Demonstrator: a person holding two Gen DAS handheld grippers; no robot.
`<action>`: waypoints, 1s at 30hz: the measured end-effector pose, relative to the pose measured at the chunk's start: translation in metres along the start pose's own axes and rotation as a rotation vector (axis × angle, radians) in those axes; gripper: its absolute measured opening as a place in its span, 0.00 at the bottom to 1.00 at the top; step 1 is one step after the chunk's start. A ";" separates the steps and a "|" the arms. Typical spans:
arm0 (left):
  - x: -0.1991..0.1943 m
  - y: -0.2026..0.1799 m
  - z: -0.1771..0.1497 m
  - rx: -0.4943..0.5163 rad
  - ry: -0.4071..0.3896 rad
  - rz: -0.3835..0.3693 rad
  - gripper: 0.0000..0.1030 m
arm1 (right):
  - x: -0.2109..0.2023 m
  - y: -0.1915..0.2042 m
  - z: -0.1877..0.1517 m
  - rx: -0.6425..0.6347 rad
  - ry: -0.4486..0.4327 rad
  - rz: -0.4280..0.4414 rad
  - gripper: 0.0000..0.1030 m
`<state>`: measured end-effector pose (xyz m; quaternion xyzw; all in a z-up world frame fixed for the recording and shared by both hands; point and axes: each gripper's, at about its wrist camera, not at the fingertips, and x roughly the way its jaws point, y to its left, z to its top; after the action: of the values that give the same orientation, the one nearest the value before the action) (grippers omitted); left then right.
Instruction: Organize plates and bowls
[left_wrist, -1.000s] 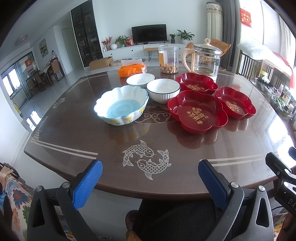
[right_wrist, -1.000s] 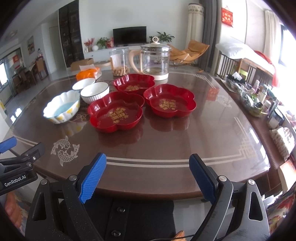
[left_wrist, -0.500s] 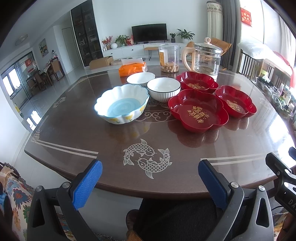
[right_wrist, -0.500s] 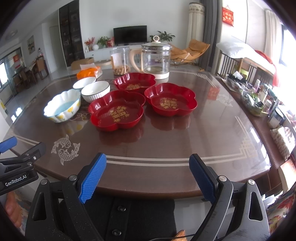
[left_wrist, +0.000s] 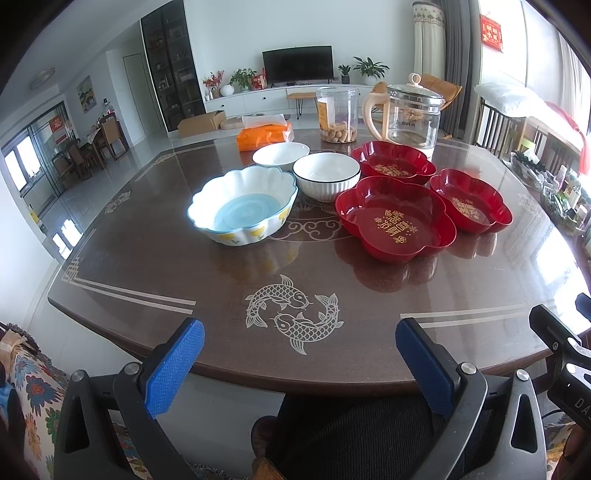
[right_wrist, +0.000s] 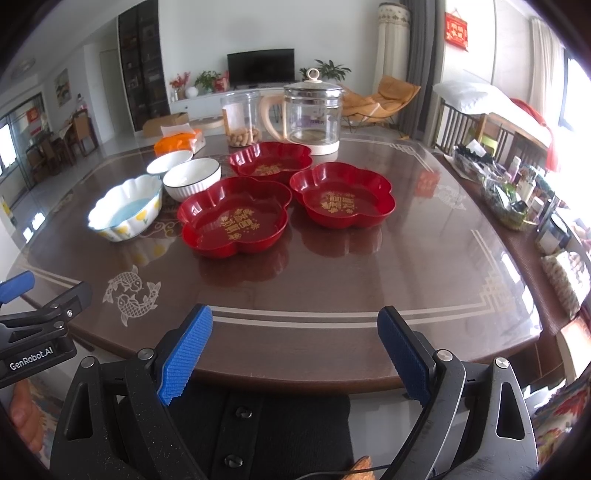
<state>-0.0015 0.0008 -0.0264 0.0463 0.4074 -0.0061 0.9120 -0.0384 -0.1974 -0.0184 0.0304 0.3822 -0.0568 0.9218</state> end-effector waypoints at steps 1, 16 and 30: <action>0.000 0.000 0.000 0.000 0.000 0.000 1.00 | 0.000 0.000 0.000 0.001 0.000 0.000 0.90; 0.007 -0.009 0.000 0.018 0.060 -0.019 1.00 | -0.005 0.002 -0.001 -0.009 -0.003 -0.002 0.90; -0.001 -0.006 0.003 0.006 0.039 -0.019 1.00 | -0.008 -0.006 0.001 0.026 -0.017 0.006 0.90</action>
<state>-0.0004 -0.0056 -0.0247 0.0450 0.4256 -0.0152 0.9037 -0.0444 -0.2028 -0.0120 0.0431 0.3736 -0.0591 0.9247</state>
